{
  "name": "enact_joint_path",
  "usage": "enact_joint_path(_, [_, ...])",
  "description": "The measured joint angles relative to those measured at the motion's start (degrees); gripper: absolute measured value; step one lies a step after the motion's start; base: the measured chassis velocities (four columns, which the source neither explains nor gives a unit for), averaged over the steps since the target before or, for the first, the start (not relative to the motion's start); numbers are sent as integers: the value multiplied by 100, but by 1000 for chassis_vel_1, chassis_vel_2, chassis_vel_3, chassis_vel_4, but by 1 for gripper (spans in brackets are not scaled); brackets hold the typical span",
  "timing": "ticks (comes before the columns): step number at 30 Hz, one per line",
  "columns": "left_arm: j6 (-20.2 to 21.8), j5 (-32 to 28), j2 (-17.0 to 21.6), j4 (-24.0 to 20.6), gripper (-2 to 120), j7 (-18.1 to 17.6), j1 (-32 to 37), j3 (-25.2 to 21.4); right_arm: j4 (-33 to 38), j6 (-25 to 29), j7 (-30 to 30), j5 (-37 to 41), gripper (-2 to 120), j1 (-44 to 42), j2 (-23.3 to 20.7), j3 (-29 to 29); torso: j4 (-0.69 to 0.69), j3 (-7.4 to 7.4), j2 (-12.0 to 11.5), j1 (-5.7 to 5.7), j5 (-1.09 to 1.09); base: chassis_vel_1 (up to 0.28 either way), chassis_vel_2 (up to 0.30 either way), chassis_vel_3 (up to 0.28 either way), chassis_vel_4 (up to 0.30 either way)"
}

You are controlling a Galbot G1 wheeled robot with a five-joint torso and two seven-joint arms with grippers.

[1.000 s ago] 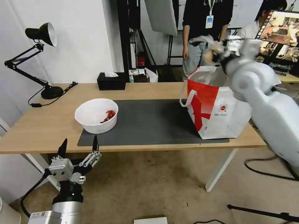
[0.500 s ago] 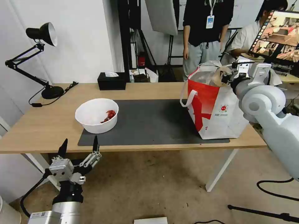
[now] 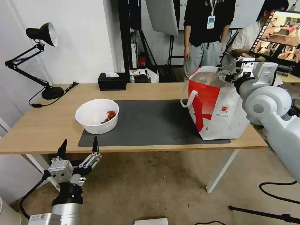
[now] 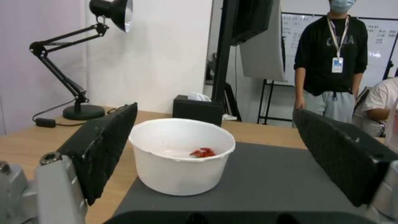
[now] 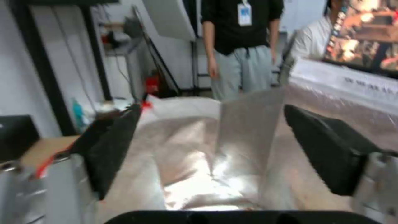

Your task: Pick up the trash from the table and place it into the takeout bag.

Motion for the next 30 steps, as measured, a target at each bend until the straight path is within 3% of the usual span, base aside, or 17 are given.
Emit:
enact_joint_path(4, [-5, 1, 0, 0, 100, -1, 2, 9, 518, 308, -414, -6, 100, -282, -158, 182, 0, 0, 0, 0, 0, 0, 0, 0, 0])
enact_joint_path(6, [-5, 2, 1, 0, 100, -2, -7, 11, 1206, 709, -805, -98, 100, -1008, -313, 441, 0, 0, 0, 0, -1, 0, 0, 0, 0])
enact_joint_path(15, [16, -1, -28, 0, 100, -2, -60, 31, 2212, 1516, -1149, -797, 100, -2968, -230, 1024, 1, -1, 0, 0, -1, 0, 0, 0, 0])
enact_joint_path(18, [19, -5, -29, 0, 100, -5, -69, 30, 2443, 1717, -1539, -1358, 100, -4037, -8, 1514, -1, 0, 0, 0, 1, 0, 0, 0, 0])
enact_joint_path(19, [19, -5, -29, 0, 100, -5, -69, 30, 2443, 1717, -1539, -1358, 100, -4037, -8, 1514, -1, 0, 0, 0, 1, 0, 0, 0, 0])
enact_joint_path(22, [22, -7, -24, 0, 100, -8, -70, 30, 2546, 2119, -2095, -2362, 100, -5393, 523, 2031, 0, -1, 0, -1, 0, 0, 0, 0, 0])
enact_joint_path(23, [22, -7, -24, 0, 100, -8, -70, 30, 2546, 2119, -2095, -2362, 100, -5393, 523, 2031, 0, -1, 0, -1, 0, 0, 0, 0, 0])
enact_joint_path(26, [22, -7, -14, -1, 100, -9, -68, 31, 2523, 2685, -2486, -3211, 100, -6456, 1138, 2325, -2, -1, 0, -1, 0, 0, 0, 0, 0])
enact_joint_path(30, [21, -3, -24, 0, 100, -8, -66, 33, 2504, 3218, -2640, -3789, 100, -7046, 1624, 2400, -1, -1, 0, -1, 0, 0, 0, 0, 0])
